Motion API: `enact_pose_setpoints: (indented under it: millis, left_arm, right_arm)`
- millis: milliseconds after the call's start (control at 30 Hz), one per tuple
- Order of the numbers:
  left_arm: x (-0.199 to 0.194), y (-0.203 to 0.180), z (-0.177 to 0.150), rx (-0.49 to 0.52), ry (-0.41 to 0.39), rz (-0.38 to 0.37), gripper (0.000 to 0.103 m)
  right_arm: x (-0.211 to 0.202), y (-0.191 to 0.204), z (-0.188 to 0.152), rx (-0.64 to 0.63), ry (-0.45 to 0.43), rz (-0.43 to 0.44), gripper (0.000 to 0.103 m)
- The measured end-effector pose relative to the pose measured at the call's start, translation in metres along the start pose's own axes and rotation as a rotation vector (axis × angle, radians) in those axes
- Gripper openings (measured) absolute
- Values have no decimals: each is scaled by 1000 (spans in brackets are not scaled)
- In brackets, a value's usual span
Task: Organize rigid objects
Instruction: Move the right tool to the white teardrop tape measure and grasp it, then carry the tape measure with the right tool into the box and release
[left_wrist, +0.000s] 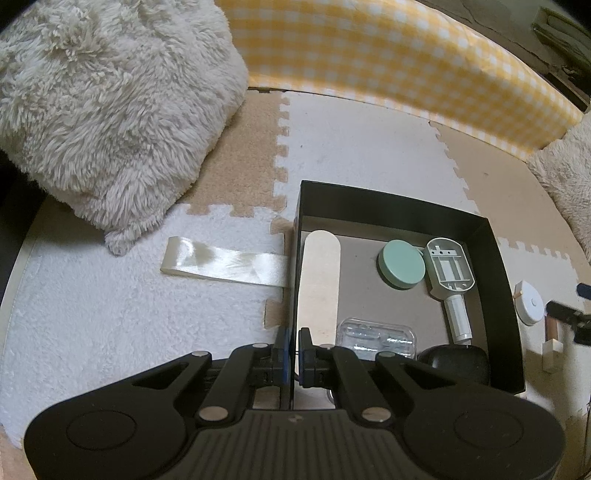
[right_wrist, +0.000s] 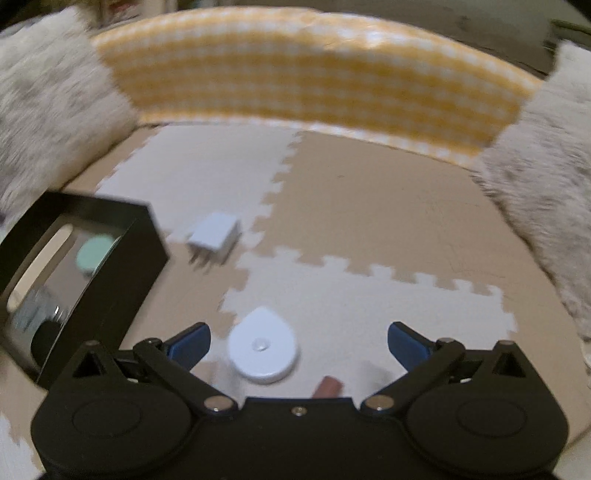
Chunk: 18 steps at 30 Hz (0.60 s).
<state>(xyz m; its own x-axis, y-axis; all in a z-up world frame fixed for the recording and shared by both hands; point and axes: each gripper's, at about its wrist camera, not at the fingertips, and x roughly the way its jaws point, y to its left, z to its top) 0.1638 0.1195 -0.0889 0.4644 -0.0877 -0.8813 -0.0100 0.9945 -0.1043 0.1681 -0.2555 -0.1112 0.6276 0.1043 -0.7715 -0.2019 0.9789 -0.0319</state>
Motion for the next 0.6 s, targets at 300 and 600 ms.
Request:
enact_pose_setpoints:
  millis: [300, 600]
  left_arm:
    - [0, 0, 0, -1, 0, 0, 4]
    - [0, 0, 0, 1, 1, 1, 4]
  right_arm:
    - [27, 11, -4, -43, 77, 81, 73]
    - [41, 11, -1, -33, 125, 87, 53]
